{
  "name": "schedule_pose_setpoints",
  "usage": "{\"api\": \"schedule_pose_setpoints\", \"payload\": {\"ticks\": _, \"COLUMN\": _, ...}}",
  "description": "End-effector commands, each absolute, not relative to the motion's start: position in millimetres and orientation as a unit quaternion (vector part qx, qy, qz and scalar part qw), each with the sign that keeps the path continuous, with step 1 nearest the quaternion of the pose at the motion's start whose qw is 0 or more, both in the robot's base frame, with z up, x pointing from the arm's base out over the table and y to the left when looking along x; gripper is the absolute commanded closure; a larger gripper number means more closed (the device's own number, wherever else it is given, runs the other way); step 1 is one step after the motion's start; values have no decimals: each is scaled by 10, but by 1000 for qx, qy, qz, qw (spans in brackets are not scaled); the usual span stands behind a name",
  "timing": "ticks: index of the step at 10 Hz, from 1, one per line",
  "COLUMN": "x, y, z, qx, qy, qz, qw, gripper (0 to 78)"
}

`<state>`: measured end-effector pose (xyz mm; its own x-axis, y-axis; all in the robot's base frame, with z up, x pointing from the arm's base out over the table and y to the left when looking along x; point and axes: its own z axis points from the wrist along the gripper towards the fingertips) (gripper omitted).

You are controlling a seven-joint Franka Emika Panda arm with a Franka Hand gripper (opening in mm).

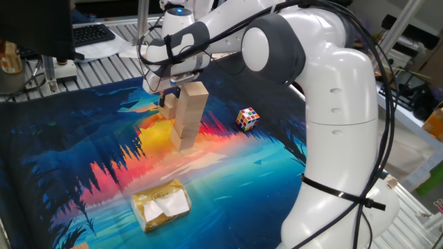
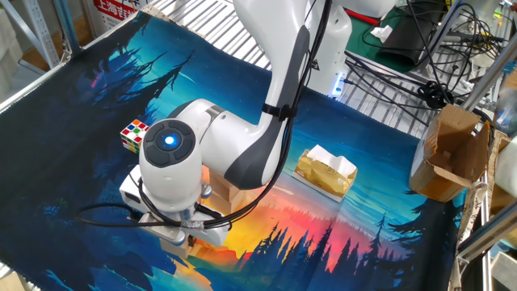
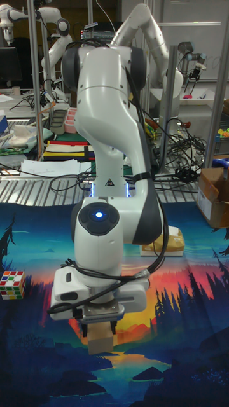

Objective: Stack the blocks in a vertical line of five

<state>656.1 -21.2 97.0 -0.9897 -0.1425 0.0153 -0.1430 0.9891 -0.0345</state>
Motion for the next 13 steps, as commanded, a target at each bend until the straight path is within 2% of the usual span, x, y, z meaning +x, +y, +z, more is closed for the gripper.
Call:
{"api": "schedule_pose_setpoints", "payload": {"ticks": 1, "x": 6453, "y": -189, "z": 1318, "qx": 47, "qy": -999, "qz": 21, "qw": 15, "gripper": 764}}
{"api": "schedule_pose_setpoints", "payload": {"ticks": 4, "x": 6459, "y": -161, "z": 1392, "qx": 42, "qy": -999, "qz": 22, "qw": 15, "gripper": 764}}
{"api": "schedule_pose_setpoints", "payload": {"ticks": 9, "x": 6461, "y": -124, "z": 1857, "qx": 22, "qy": -999, "qz": 25, "qw": 23, "gripper": 764}}
{"api": "schedule_pose_setpoints", "payload": {"ticks": 13, "x": 6384, "y": -91, "z": 2065, "qx": 5, "qy": -999, "qz": 25, "qw": 24, "gripper": 764}}
